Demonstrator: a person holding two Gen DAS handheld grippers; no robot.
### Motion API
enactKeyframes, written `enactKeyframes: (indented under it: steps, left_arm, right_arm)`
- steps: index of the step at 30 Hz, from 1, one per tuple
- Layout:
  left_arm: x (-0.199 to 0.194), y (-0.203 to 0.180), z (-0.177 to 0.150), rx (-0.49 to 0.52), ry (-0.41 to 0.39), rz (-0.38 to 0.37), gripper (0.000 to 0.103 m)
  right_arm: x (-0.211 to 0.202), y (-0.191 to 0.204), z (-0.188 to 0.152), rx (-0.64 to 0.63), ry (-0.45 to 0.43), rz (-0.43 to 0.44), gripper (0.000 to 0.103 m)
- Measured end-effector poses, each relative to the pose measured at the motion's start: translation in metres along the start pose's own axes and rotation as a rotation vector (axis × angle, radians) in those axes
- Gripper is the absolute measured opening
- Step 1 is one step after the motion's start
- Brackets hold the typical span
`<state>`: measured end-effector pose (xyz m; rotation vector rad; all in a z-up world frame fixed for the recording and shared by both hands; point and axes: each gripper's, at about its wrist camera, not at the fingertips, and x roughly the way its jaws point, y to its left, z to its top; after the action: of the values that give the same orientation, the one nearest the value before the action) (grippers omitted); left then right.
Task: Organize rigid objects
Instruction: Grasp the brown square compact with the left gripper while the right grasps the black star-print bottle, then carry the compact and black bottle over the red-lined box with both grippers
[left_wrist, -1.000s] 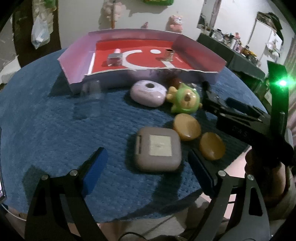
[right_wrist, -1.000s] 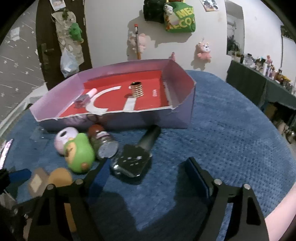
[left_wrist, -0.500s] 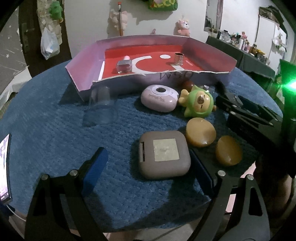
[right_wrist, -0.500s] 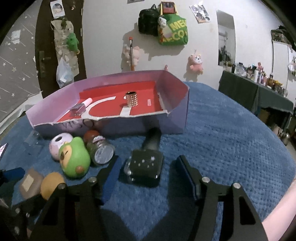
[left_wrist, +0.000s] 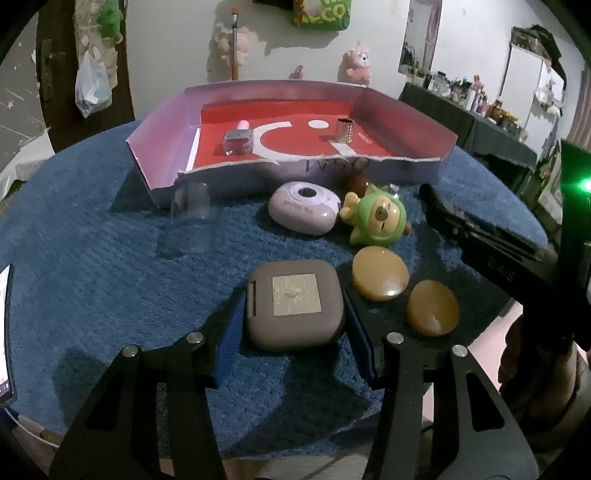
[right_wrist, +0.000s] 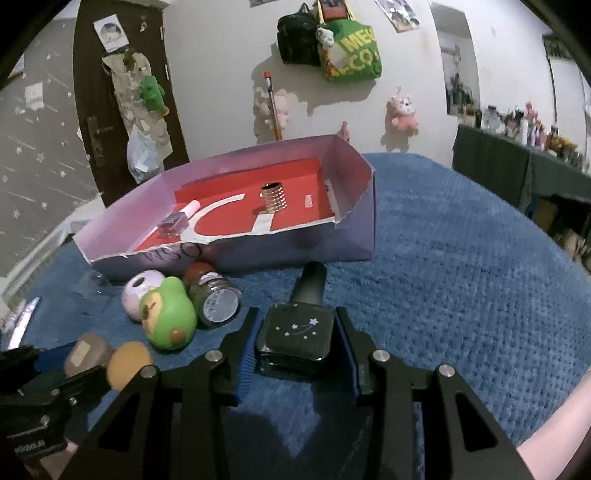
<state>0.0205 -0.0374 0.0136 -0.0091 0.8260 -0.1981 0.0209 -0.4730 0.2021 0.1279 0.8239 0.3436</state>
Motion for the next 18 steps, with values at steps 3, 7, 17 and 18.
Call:
enactKeyframes:
  steps: [3,7,17,18]
  left_arm:
    - [-0.005,0.001,0.002,0.002,-0.017,-0.005,0.05]
    - [-0.014,0.004,0.008,0.0,-0.047,-0.015,0.05]
    - [-0.032,0.018,0.027,-0.021,-0.116,-0.015,0.05]
    - [-0.033,0.019,0.029,-0.021,-0.122,-0.012,0.05]
  right_arm:
    - [-0.007,-0.002,0.001,0.023,0.009,0.04,0.041]
    - [-0.022,0.001,0.006,0.027,-0.006,0.079,0.041]
    - [-0.045,0.017,0.024,0.009,-0.049,0.163,0.041]
    - [-0.045,0.017,0.024,0.008,-0.049,0.167,0.041]
